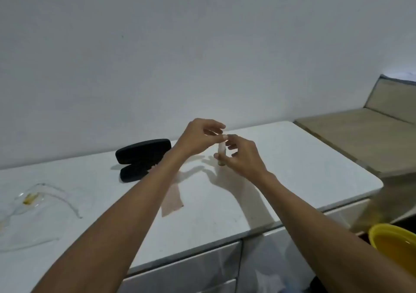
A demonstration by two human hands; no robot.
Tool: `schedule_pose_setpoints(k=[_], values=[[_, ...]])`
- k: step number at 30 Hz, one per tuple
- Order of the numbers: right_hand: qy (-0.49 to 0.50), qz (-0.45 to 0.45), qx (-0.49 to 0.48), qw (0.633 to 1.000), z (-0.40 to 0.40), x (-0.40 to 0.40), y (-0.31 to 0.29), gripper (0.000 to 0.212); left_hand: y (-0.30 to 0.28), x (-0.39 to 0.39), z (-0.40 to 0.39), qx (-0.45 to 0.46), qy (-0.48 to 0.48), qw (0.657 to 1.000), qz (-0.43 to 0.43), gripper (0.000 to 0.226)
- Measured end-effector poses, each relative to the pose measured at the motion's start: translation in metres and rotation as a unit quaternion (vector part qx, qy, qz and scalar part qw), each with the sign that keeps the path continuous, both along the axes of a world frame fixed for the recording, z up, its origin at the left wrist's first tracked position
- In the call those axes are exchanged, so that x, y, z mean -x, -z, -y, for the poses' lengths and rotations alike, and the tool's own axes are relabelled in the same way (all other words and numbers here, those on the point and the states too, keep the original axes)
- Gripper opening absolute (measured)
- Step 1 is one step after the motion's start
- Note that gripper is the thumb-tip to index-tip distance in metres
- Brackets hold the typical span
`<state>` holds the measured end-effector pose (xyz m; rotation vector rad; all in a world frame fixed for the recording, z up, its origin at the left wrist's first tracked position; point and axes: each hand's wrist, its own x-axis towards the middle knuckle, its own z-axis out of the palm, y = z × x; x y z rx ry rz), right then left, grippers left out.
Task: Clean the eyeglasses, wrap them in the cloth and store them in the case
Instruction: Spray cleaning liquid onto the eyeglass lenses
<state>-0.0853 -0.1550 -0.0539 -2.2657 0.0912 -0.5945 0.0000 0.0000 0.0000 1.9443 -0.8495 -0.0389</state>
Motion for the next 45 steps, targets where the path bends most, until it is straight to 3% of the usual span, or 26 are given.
schedule_pose_setpoints(k=[5, 9, 15, 19, 29, 34, 38, 42, 45], values=[[-0.010, -0.038, -0.031, 0.999, -0.006, -0.006, 0.012, 0.023, 0.011, 0.006, 0.007, -0.026, -0.018, 0.999, 0.041, 0.020], [0.002, -0.041, -0.031, 0.999, -0.011, -0.008, 0.010, 0.018, 0.010, 0.004, 0.007, -0.005, -0.037, 0.999, 0.038, 0.018], [0.025, -0.043, -0.022, 0.999, -0.009, -0.009, 0.012, 0.021, -0.003, 0.003, 0.001, 0.095, -0.082, 0.992, 0.001, 0.014], [0.046, -0.043, -0.014, 0.998, -0.007, -0.007, 0.010, 0.019, 0.008, 0.003, -0.005, 0.048, -0.112, 0.992, -0.009, 0.017], [0.083, -0.053, -0.001, 0.995, 0.006, -0.006, 0.012, 0.020, 0.050, 0.013, 0.010, -0.054, -0.077, 0.995, -0.031, 0.020], [0.078, -0.062, -0.006, 0.995, 0.008, -0.007, 0.012, 0.021, 0.066, 0.016, 0.009, -0.069, -0.099, 0.992, -0.043, 0.023], [0.076, -0.007, -0.016, 0.997, 0.003, -0.009, 0.004, 0.015, 0.065, 0.017, 0.006, -0.087, -0.075, 0.992, -0.050, 0.039], [0.045, 0.103, -0.014, 0.994, -0.020, -0.010, -0.026, 0.058, 0.047, 0.012, -0.009, -0.116, -0.064, 0.991, -0.019, 0.058], [0.005, 0.168, 0.011, 0.986, -0.049, -0.016, -0.048, 0.067, 0.024, 0.010, -0.039, -0.085, -0.107, 0.991, 0.015, 0.051]])
